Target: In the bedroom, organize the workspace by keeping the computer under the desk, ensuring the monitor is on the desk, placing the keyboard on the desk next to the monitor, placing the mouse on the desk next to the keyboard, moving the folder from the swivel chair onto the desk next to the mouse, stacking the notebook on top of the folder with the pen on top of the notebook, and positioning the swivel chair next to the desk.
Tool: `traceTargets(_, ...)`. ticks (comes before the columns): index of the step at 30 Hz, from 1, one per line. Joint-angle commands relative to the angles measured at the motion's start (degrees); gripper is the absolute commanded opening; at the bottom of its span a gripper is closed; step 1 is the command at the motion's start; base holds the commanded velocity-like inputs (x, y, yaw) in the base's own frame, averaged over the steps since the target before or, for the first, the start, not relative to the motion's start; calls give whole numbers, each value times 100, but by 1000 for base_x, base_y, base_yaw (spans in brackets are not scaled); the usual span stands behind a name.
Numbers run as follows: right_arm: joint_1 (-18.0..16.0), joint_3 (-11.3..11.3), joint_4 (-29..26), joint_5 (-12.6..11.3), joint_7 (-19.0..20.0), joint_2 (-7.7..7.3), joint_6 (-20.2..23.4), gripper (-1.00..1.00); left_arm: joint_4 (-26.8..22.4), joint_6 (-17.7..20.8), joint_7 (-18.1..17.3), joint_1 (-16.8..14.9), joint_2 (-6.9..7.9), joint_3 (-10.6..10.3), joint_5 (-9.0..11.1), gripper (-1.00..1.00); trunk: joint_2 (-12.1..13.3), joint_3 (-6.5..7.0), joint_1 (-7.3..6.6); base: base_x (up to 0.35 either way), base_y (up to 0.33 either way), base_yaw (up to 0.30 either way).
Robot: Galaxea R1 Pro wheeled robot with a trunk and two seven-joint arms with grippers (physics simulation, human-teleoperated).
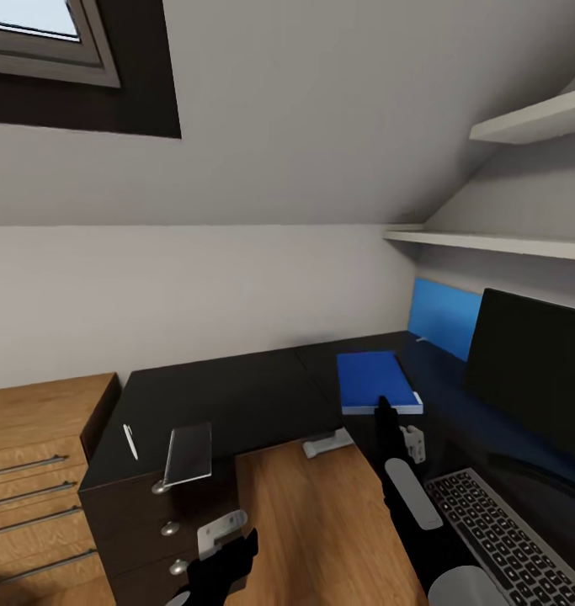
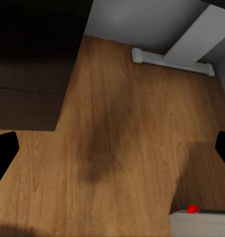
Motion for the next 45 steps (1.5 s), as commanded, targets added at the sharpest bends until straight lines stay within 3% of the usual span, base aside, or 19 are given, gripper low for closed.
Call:
traceTargets(1,-4,20,-6,-31,-23,-3,-38,-100,-7,-35,23,-8,4,-15,40,100,-46,-25,23,0,0,0)
traceTargets(10,-4,27,-8,-79,-19,36,-19,-100,-7,-36,22,-7,5,-16,40,100,-407,-187,220,0,0,0)
traceTargets(12,-4,23,-19,-259,-17,157,171,-100,-7,-39,25,-9,4,-16,40,100,-487,-223,264,0,0,0)
traceTargets(18,-4,-9,-24,-555,-7,199,511,-100,-7,-37,25,-9,5,-16,40,100,-728,-331,396,0,0,0)
traceTargets(45,-4,-5,-24,-551,-20,199,529,-100,2,-35,21,-9,4,-18,55,100,-1771,-797,967,0,0,0)
